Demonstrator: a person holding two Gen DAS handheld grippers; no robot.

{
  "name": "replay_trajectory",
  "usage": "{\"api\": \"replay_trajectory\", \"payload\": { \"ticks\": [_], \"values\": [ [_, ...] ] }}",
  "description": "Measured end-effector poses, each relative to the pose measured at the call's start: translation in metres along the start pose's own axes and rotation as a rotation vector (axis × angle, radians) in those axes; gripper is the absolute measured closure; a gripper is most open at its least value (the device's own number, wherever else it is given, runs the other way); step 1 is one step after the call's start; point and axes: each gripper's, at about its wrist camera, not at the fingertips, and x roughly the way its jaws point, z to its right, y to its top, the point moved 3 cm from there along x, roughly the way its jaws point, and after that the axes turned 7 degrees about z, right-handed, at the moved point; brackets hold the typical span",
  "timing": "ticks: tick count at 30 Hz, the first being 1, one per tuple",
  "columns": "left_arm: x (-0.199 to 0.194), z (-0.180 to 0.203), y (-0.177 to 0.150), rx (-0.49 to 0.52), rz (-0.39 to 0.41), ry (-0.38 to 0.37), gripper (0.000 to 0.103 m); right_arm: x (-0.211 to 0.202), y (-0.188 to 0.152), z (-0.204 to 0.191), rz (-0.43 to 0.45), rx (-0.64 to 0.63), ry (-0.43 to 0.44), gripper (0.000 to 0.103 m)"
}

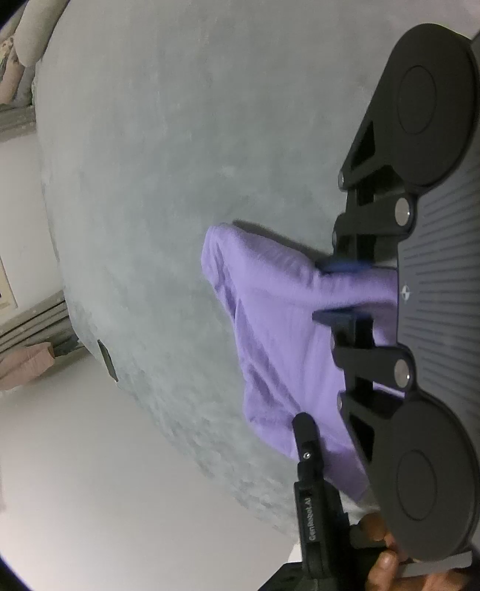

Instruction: Fold clothes

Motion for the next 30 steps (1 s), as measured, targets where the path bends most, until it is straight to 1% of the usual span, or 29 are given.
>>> {"api": "replay_trajectory", "payload": {
  "ticks": [4,9,15,23,28,30],
  "values": [
    [-0.012,0.009,0.004,0.013,0.027,-0.001,0.090,-0.006,0.003,-0.011,0.029,-0.063,-0.021,0.088],
    [-0.023,0.014,0.005,0.019,0.040,0.010,0.090,-0.014,0.008,-0.018,0.063,-0.103,-0.018,0.089],
    [-0.008,0.012,-0.004,0.022,-0.001,0.056,0.090,-0.011,0.006,-0.021,0.043,-0.140,-0.038,0.089],
    [-0.007,0.010,-0.004,0.009,0.000,0.055,0.089,-0.009,0.005,-0.019,0.045,-0.146,-0.042,0.089],
    [-0.017,0.013,-0.002,0.001,0.025,0.031,0.090,-0.018,0.008,-0.024,0.074,-0.161,-0.038,0.089],
    [-0.017,0.013,-0.003,0.006,0.026,0.033,0.090,-0.022,0.009,-0.025,0.085,-0.166,-0.034,0.089]
  ]
}}
